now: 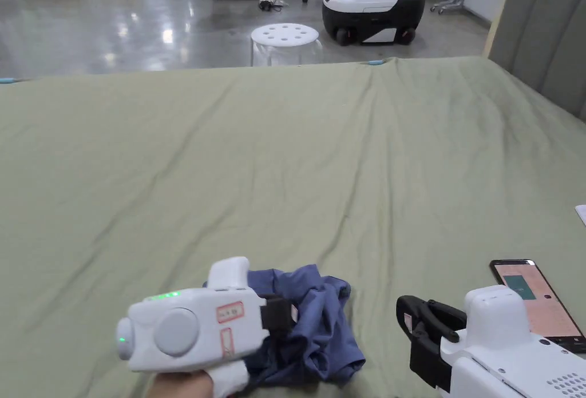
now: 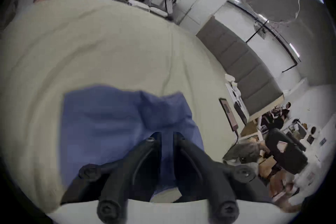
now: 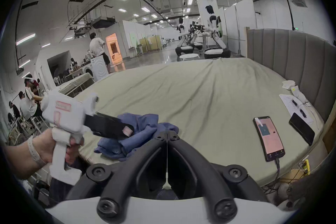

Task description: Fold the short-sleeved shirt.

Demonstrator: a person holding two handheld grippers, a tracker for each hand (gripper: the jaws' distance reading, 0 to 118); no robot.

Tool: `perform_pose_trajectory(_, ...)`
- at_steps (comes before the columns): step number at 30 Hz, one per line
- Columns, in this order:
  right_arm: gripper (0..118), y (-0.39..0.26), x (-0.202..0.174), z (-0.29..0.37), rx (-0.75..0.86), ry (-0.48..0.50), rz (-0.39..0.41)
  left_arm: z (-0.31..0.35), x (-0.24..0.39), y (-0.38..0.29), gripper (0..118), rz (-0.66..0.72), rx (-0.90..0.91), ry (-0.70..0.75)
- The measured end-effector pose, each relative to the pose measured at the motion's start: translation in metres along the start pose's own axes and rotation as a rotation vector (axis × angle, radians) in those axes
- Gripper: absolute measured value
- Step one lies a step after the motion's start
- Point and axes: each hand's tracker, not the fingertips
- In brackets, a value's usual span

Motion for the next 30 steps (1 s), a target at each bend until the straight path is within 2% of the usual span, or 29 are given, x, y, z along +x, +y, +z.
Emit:
perform_pose_trajectory(5,4,0.006,0.0,-0.005,-0.06,0.001,0.044,-0.05,0.03,-0.025,14,-0.09,-0.048,-0.042)
perform_pose_trajectory(6,4,0.008,-0.001,-0.009,-0.076,0.007,0.058,-0.049,0.027,-0.022,14,-0.09,-0.033,-0.023)
perform_pose_trajectory(8,4,0.015,-0.004,-0.018,-0.116,0.037,0.091,-0.038,0.015,-0.012,14,-0.012,-0.042,-0.087)
perform_pose_trajectory(12,4,0.033,-0.004,-0.063,-0.222,0.24,0.04,0.022,0.005,-0.002,17,-0.111,0.073,-0.073)
perform_pose_trajectory(13,4,0.036,-0.002,-0.081,-0.264,0.271,0.021,0.041,-0.003,-0.001,41,-0.099,0.104,-0.089)
perform_pose_trajectory(14,4,0.037,0.0,-0.097,-0.313,0.303,0.01,0.056,-0.013,-0.001,74,-0.083,0.131,-0.093)
perform_pose_trajectory(15,4,0.036,0.004,-0.12,-0.392,0.361,0.004,0.074,-0.03,-0.002,98,-0.048,0.166,-0.084)
perform_pose_trajectory(16,4,0.035,0.006,-0.131,-0.431,0.39,0.001,0.082,-0.041,-0.003,102,-0.026,0.18,-0.081)
perform_pose_trajectory(18,4,0.024,0.01,-0.16,-0.539,0.438,-0.007,0.101,-0.077,-0.007,102,0.048,0.2,-0.081)
perform_pose_trajectory(19,4,0.019,0.011,-0.172,-0.593,0.423,-0.009,0.108,-0.095,-0.012,102,0.092,0.22,-0.091)
perform_pose_trajectory(21,4,0.009,0.009,-0.186,-0.627,0.305,0.06,0.108,-0.128,-0.018,102,0.208,0.173,-0.144)
perform_pose_trajectory(22,4,0.007,0.01,-0.188,-0.626,0.283,0.059,0.104,-0.142,-0.021,102,0.27,0.158,-0.194)
perform_pose_trajectory(23,4,0.007,0.011,-0.187,-0.606,0.327,0.001,0.097,-0.154,-0.025,102,0.335,0.142,-0.259)
perform_pose_trajectory(24,4,0.009,0.012,-0.185,-0.607,0.321,-0.037,0.089,-0.162,-0.029,102,0.385,0.138,-0.293)
perform_pose_trajectory(27,4,0.008,0.012,-0.182,-0.599,0.323,-0.025,0.05,-0.17,-0.033,99,0.467,0.074,-0.503)
perform_pose_trajectory(28,4,0.008,0.012,-0.181,-0.597,0.324,-0.029,0.038,-0.166,-0.03,93,0.464,0.074,-0.559)
perform_pose_trajectory(29,4,0.008,0.012,-0.181,-0.596,0.324,-0.031,0.024,-0.16,-0.027,81,0.443,0.038,-0.604)
perform_pose_trajectory(30,4,0.008,0.012,-0.181,-0.595,0.324,-0.031,0.012,-0.153,-0.022,58,0.421,0.018,-0.57)
